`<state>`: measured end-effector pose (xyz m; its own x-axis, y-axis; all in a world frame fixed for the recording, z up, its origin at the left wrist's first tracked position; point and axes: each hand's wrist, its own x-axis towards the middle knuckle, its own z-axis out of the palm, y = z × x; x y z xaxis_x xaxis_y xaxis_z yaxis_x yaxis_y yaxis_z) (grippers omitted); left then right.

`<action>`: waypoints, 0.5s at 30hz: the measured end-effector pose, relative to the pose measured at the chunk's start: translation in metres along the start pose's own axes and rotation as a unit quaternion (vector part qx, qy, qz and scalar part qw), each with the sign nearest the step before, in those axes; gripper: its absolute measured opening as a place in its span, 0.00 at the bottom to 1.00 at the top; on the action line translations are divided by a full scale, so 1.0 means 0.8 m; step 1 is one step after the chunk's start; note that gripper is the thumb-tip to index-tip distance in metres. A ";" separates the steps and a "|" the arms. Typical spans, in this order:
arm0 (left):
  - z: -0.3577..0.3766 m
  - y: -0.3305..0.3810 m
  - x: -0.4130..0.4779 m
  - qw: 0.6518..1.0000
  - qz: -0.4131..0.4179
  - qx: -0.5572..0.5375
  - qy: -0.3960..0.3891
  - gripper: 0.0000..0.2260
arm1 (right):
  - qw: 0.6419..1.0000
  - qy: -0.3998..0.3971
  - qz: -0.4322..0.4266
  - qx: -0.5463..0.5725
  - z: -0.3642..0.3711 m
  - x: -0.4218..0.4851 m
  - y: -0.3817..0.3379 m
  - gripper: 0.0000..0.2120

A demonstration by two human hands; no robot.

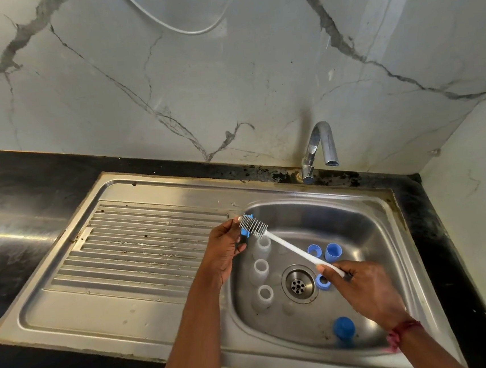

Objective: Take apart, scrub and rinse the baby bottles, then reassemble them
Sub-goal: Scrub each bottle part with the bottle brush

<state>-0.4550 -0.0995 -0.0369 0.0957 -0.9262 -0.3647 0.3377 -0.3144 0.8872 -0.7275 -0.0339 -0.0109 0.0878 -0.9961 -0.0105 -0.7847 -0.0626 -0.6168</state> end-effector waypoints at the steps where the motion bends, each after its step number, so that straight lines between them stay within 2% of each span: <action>1: 0.000 0.001 0.000 1.000 0.016 0.016 0.000 0.11 | 1.000 0.000 0.004 0.001 -0.001 0.001 -0.001 0.22; 5: -0.005 0.006 0.007 0.994 0.077 0.075 -0.015 0.11 | 1.000 0.004 0.014 -0.011 -0.007 0.004 -0.001 0.22; 8: -0.009 0.004 0.008 0.993 0.068 0.097 -0.013 0.16 | 1.000 -0.006 0.020 -0.014 -0.007 0.005 -0.002 0.23; 12: -0.011 0.003 0.000 0.994 0.033 0.097 -0.022 0.11 | 0.999 -0.013 0.034 -0.015 -0.003 0.009 0.000 0.26; 15: -0.012 0.005 -0.003 0.996 0.027 0.084 -0.029 0.10 | 0.999 -0.023 0.044 -0.009 -0.003 0.010 -0.001 0.27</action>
<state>-0.4446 -0.0965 -0.0349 0.0525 -0.9515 -0.3031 0.1708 -0.2905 0.9415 -0.7274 -0.0423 -0.0088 0.0455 -0.9939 -0.1003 -0.8014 0.0236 -0.5977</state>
